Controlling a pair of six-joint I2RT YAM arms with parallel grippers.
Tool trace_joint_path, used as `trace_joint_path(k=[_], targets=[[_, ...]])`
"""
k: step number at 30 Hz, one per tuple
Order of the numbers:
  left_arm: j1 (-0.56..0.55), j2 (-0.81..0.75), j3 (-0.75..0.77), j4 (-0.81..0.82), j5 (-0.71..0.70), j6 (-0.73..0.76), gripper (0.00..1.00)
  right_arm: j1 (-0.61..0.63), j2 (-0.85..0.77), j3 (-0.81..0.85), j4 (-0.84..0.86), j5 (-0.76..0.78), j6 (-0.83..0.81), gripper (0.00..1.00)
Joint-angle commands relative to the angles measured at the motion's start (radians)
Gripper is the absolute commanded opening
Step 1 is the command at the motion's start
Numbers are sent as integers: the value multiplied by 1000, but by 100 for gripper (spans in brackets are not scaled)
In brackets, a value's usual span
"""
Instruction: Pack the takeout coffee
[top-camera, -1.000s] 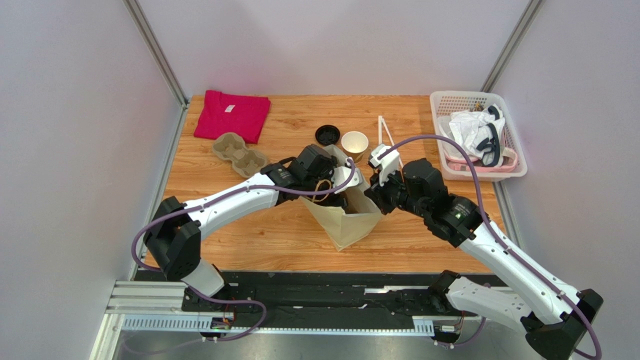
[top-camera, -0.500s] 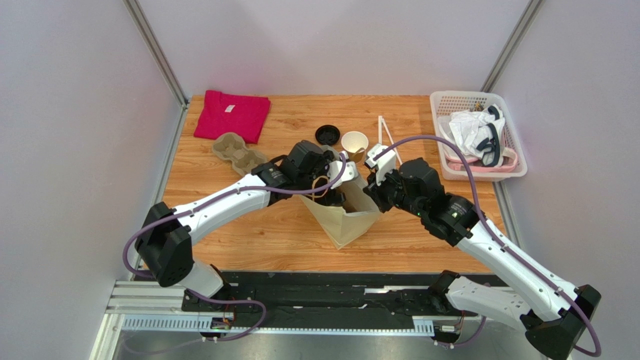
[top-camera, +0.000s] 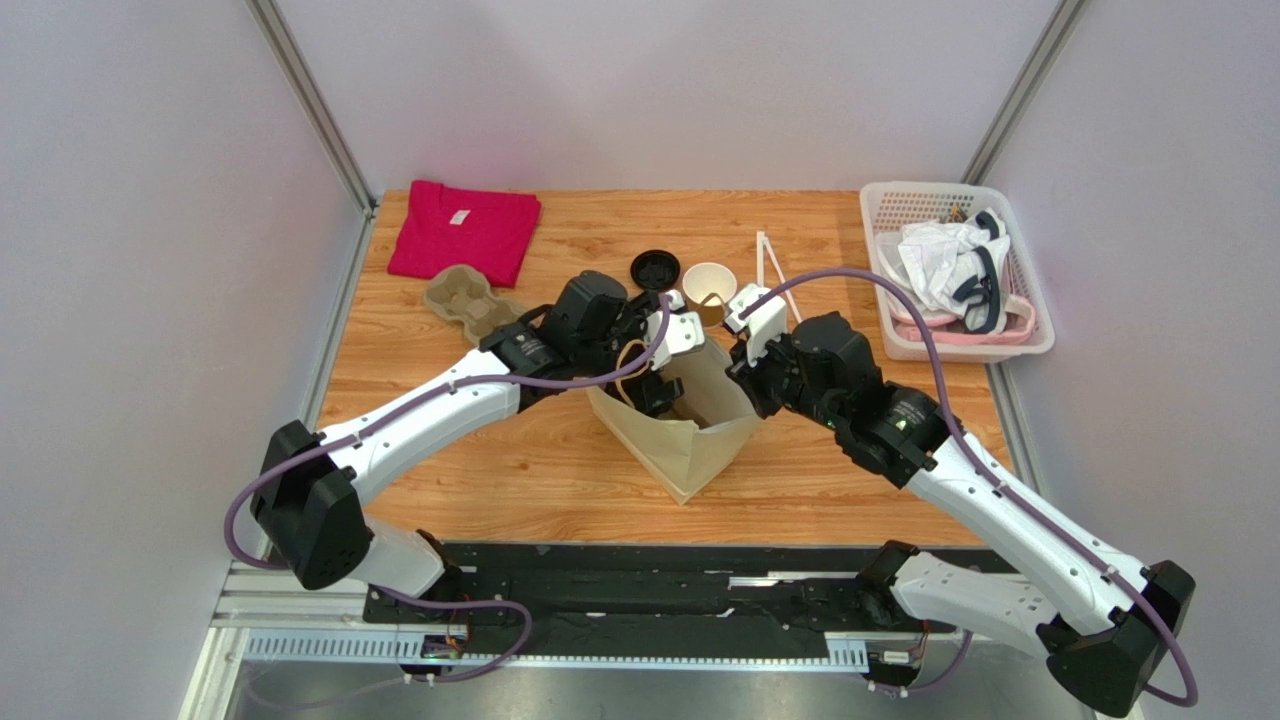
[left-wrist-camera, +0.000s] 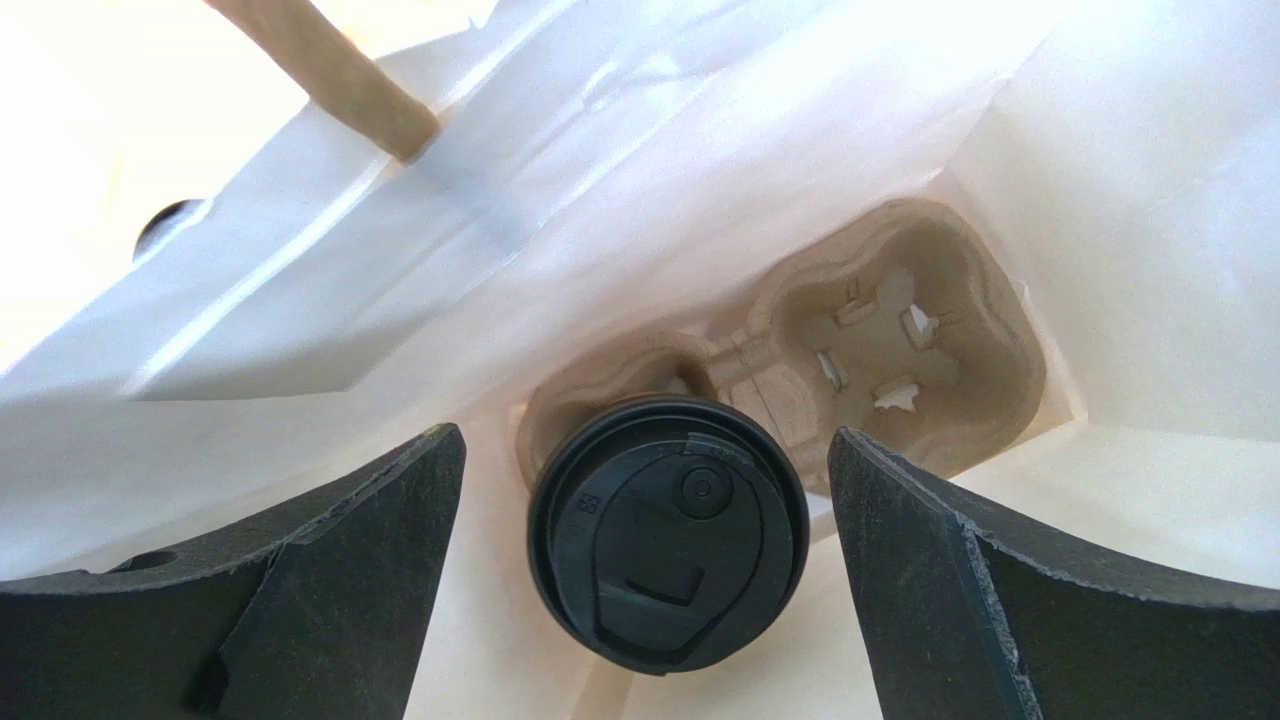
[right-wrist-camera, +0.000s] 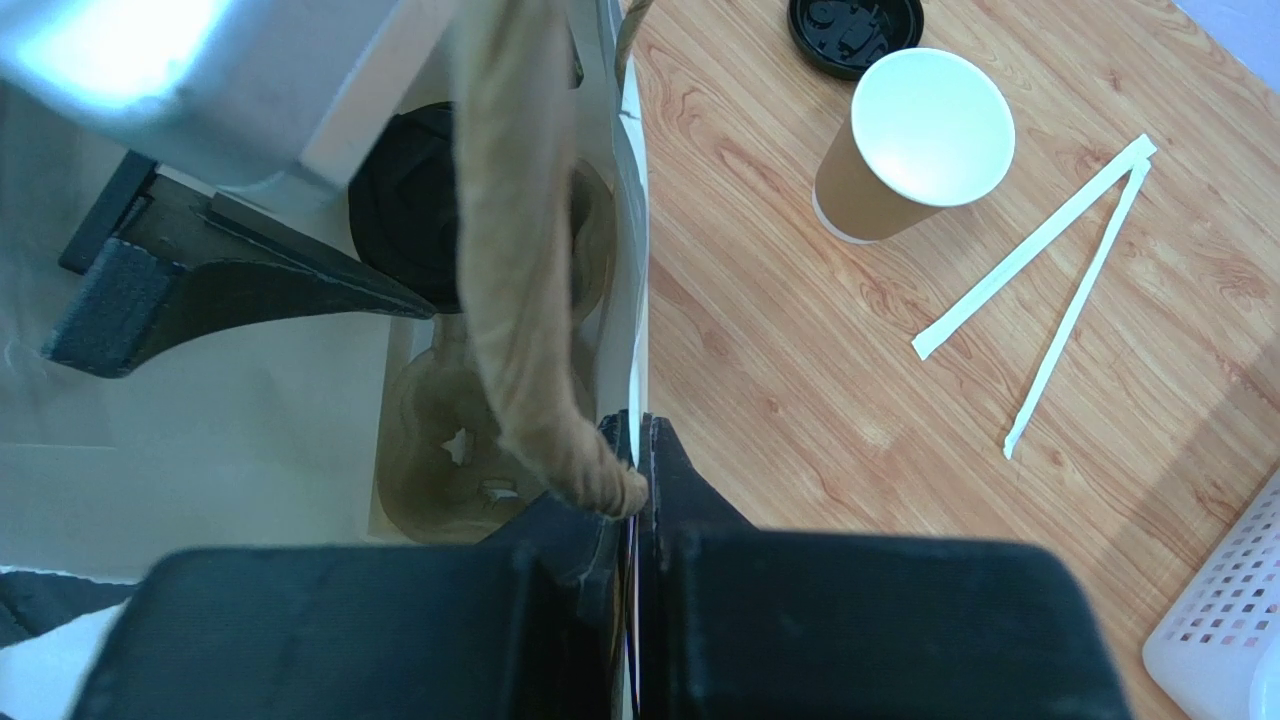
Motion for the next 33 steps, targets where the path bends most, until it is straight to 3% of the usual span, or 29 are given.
trace_joint_path(k=[1,24,33], targets=[[13,-45,34,15,34,-28,99,5,10,36,22,15,-33,0],[36,-91,235,-21,-87,-240,99,4,26,59,19,1,-99,0],[98,-83,345,-82,-116,-359,99,2,57,92,17,-2,-96,0]])
